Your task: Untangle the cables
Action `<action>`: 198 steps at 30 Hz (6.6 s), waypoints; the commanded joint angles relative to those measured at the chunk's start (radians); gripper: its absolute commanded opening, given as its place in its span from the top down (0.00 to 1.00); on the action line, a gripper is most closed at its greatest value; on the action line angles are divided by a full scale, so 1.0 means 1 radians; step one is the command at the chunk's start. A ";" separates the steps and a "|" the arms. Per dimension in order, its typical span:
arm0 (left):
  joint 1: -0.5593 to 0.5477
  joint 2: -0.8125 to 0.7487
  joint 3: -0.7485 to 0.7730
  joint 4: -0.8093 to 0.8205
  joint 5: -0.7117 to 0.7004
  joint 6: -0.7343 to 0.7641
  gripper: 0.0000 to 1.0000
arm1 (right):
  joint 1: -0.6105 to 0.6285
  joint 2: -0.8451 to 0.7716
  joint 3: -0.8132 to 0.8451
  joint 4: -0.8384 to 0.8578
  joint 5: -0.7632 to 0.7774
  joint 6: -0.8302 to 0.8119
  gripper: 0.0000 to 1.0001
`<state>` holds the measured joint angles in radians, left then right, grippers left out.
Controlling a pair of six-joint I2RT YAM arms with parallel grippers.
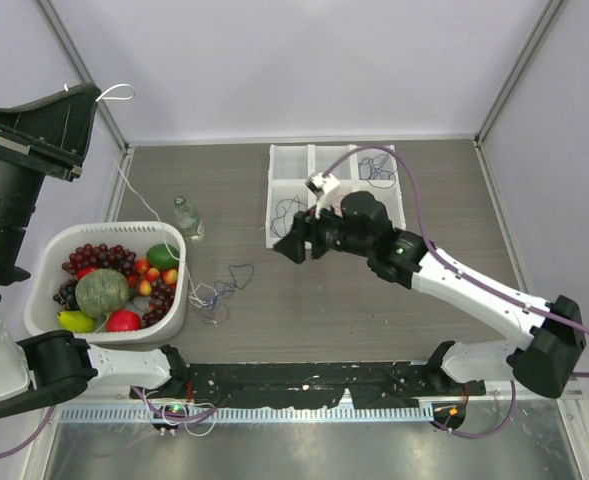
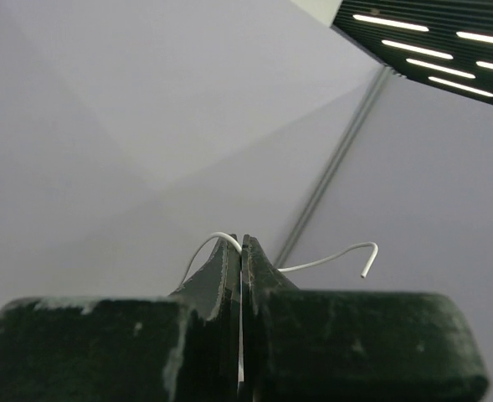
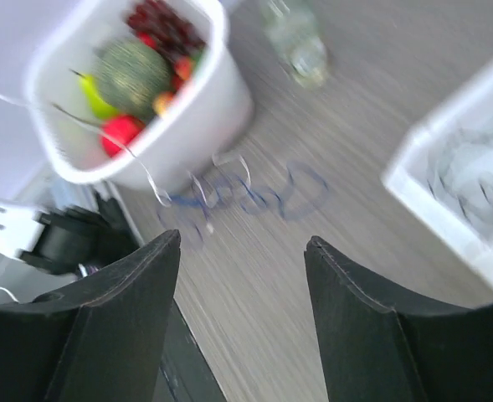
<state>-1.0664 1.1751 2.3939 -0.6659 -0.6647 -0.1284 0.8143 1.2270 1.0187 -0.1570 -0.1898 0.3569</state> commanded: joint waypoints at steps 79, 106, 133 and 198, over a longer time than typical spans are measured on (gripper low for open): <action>-0.001 0.147 0.096 0.193 0.386 -0.298 1.00 | 0.159 0.290 -0.098 0.370 -0.013 0.229 0.34; -0.003 0.161 0.087 0.178 0.401 -0.292 1.00 | 0.098 0.117 -0.206 0.303 -0.097 0.266 0.32; -0.003 0.164 0.096 0.158 0.386 -0.266 1.00 | 0.128 0.417 -0.074 0.375 -0.132 0.287 0.79; 0.006 -0.107 -1.722 0.868 0.448 -0.258 0.66 | 0.126 0.156 1.151 -0.280 0.266 0.298 0.99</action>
<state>-1.0645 1.0992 0.7948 0.1547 -0.1799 -0.3378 0.9348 1.3159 1.9251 -0.4904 0.0345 0.6914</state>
